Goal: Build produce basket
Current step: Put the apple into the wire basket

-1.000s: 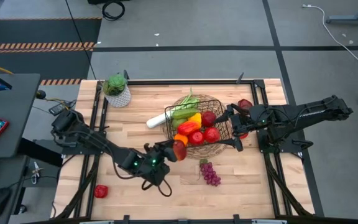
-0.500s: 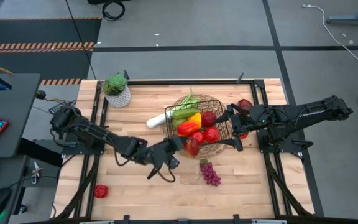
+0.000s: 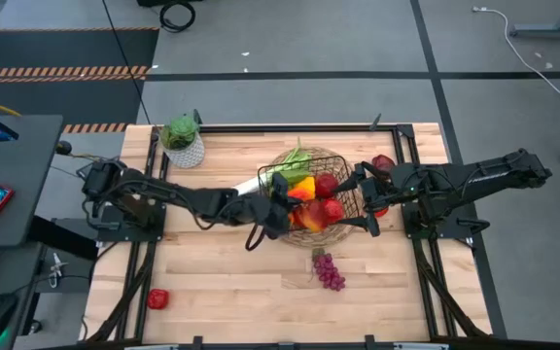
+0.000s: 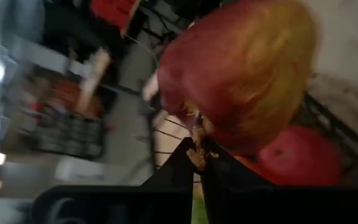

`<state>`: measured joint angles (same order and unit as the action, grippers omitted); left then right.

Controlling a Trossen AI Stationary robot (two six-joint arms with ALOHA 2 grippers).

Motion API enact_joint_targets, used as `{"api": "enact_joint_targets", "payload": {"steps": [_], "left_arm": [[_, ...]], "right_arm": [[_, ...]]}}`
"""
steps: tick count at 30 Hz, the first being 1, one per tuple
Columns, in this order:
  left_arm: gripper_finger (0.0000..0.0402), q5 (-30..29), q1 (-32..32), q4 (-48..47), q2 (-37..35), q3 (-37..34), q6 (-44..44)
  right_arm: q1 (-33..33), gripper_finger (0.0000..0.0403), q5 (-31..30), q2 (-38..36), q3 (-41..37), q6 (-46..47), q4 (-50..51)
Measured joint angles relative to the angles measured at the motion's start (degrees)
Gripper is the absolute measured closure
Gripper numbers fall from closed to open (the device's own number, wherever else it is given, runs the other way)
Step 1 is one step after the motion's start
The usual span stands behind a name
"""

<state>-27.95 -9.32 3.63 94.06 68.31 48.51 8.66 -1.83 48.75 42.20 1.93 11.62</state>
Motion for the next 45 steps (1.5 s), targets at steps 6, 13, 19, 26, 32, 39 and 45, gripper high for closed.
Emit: {"api": "enact_joint_targets", "payload": {"steps": [6, 13, 19, 26, 32, 39, 45], "left_arm": [[0.0388, 8.06, 3.69, -5.21, 0.00, 0.00, -18.80], [0.0388, 12.62, 5.18, -15.83, -0.35, 2.86, -34.93], [0.0388, 17.85, 6.76, -25.50, -0.22, 7.82, -46.23], [0.0382, 24.45, 9.87, -28.70, 0.88, 8.17, -59.11], [0.0381, 26.99, 9.71, -32.19, 2.37, 8.13, -60.24], [0.0351, 25.68, 8.53, -34.58, 3.58, 8.17, -60.26], [0.0269, 25.19, 8.04, -36.61, 3.58, 8.85, -59.87]], "right_arm": [[0.00, 0.0003, 0.00, 0.00, 0.01, 0.00, 0.00], [-0.02, 0.0003, 0.00, 0.00, 0.00, 0.00, 0.00], [0.00, 0.0003, 0.00, 0.00, 0.00, 0.00, 0.02], [0.00, 0.0003, 0.00, 0.00, 0.00, -0.06, 0.00], [-0.02, 0.0003, 0.00, -0.02, 0.02, -0.09, -1.05], [-0.02, 0.0003, 0.00, 0.00, 0.00, -0.15, -3.33], [-0.02, 0.0003, -0.02, 0.00, 0.02, -0.15, -4.27]]}}
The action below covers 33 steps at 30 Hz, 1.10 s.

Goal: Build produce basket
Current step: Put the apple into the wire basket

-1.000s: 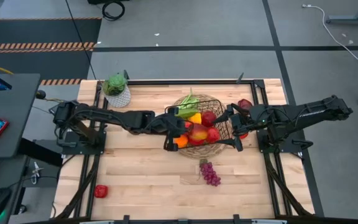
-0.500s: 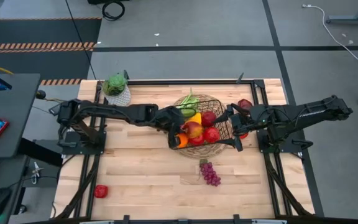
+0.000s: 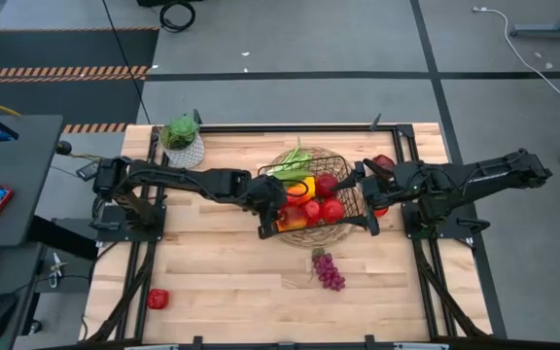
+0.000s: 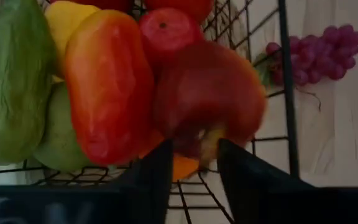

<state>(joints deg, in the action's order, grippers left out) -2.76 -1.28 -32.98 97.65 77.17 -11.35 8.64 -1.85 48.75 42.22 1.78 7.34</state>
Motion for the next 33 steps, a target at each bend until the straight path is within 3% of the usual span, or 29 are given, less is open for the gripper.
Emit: {"api": "enact_joint_targets", "payload": {"steps": [5, 11, 17, 20, 28, 33], "left_arm": [[0.0212, -0.96, -1.91, -7.79, -1.42, 5.82, 2.86], [0.0202, -1.98, -9.61, -22.89, -1.64, 12.03, -1.98], [0.0213, -0.36, -21.61, -36.67, -1.42, 12.03, -20.93], [0.0221, -0.19, -28.16, -39.00, -1.27, 10.75, -32.80], [0.0233, 1.60, -43.92, -36.62, -1.27, 3.16, -60.99], [0.0193, 11.00, -48.76, -33.06, -1.27, -0.31, -69.17]], "right_arm": [[0.00, 0.0003, 0.01, -0.01, 0.00, 0.00, -0.58], [-0.17, 0.0003, 0.00, -0.01, 0.00, -1.69, -0.50], [-0.22, 0.0003, -0.65, -0.02, 0.00, -8.51, -1.77], [-0.22, 0.0003, -0.66, 0.00, 0.00, -10.89, -1.98], [-0.22, 0.0003, -0.66, -0.01, 0.00, -15.69, -5.41], [-0.22, 0.0003, -0.66, 0.00, 0.00, -15.89, -8.00]]}}
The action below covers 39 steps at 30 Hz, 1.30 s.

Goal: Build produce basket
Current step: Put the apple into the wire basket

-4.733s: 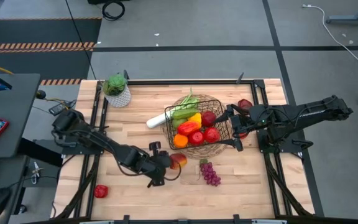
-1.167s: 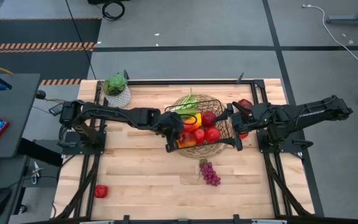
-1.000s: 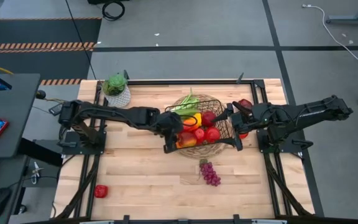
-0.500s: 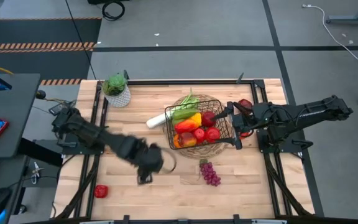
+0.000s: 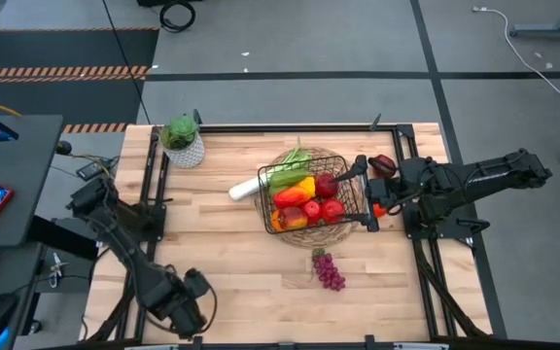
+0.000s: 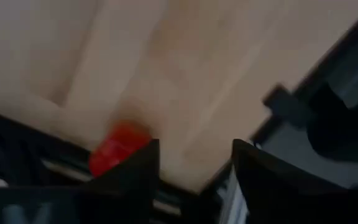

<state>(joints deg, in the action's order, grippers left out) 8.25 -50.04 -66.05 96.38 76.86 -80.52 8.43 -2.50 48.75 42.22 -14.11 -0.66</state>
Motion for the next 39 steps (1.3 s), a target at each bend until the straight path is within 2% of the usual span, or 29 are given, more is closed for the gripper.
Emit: {"api": "enact_joint_targets", "payload": {"steps": [3, 6, 10, 13, 16, 23, 30, 39], "left_arm": [[0.0146, 0.81, -1.27, 1.59, 0.27, -0.78, -1.16], [0.0095, 1.22, -2.25, 1.45, 1.09, -2.12, 1.68], [0.0037, 4.57, -3.35, 2.00, 1.18, -5.45, 4.34], [0.0008, 8.34, -4.08, 2.60, 1.18, -7.84, 6.26], [0.0007, 10.36, -4.79, 2.48, 1.18, -9.16, 10.71], [0.0005, 9.08, -6.54, -0.30, 1.18, -9.42, 25.74], [0.0005, 8.74, -7.92, 0.61, 2.07, -11.99, 29.54], [0.0005, 8.47, -7.96, 1.73, 7.40, -13.66, 36.21]], "right_arm": [[0.00, 0.0003, 0.00, -0.02, 0.00, 0.00, -0.23], [-0.02, 0.0003, 0.00, -0.02, 0.00, 0.20, -0.16], [0.00, 0.0003, 0.00, -0.02, 0.00, 0.48, 0.66], [0.00, 0.0003, 0.00, -0.02, 0.00, 0.52, 1.64], [0.00, 0.0003, 0.00, -0.02, 0.00, 0.53, 1.72], [0.00, 0.0003, 0.00, -0.01, 0.00, 0.48, 2.43], [0.00, 0.0003, 0.02, 0.00, 0.00, 0.46, 2.57], [0.00, 0.0003, 0.02, -0.01, 0.00, 0.46, 2.51]]}}
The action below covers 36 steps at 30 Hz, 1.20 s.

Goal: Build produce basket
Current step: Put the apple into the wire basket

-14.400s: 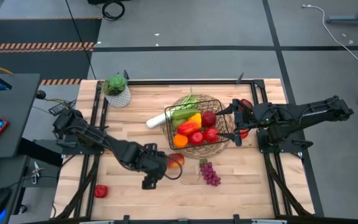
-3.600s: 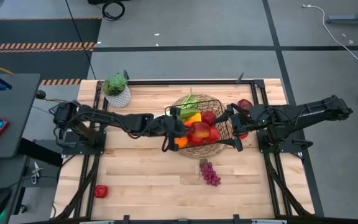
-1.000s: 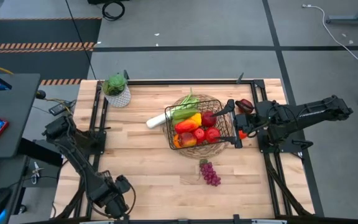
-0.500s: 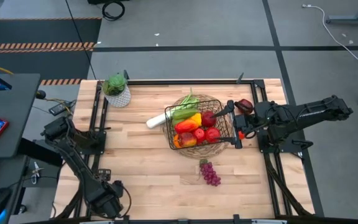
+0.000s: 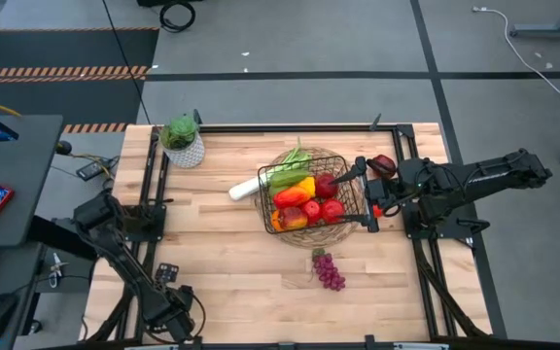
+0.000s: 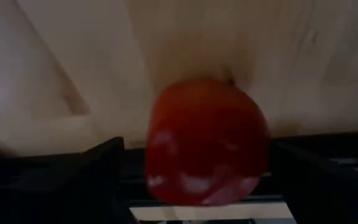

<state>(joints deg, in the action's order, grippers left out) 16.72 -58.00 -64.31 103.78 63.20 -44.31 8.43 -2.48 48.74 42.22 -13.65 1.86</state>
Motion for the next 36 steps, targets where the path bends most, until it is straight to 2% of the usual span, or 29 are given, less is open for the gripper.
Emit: {"api": "enact_joint_targets", "payload": {"steps": [13, 22, 31, 34, 36], "left_arm": [[0.0013, 0.03, -0.11, 1.27, 3.15, 0.02, -1.49], [0.0065, 1.15, 1.15, 0.07, 3.13, 0.90, -1.29], [0.0130, -0.85, 6.24, -11.63, 3.11, 7.80, 5.98], [0.0135, -2.86, 7.11, -12.00, 3.11, 9.46, 6.04], [0.0125, -5.37, 7.10, -11.81, 3.11, 9.75, 4.04]], "right_arm": [[0.00, 0.0003, 0.66, 0.01, 0.00, -0.01, -0.05], [0.00, 0.0003, 0.66, -0.01, 0.00, -0.02, -0.05], [0.00, 0.0003, 0.66, -0.01, 0.00, -0.02, -0.05], [0.02, 0.0003, 0.66, 0.01, 0.00, 0.89, 0.01], [0.07, 0.0003, 0.66, -0.01, 0.00, 2.97, 0.14]]}}
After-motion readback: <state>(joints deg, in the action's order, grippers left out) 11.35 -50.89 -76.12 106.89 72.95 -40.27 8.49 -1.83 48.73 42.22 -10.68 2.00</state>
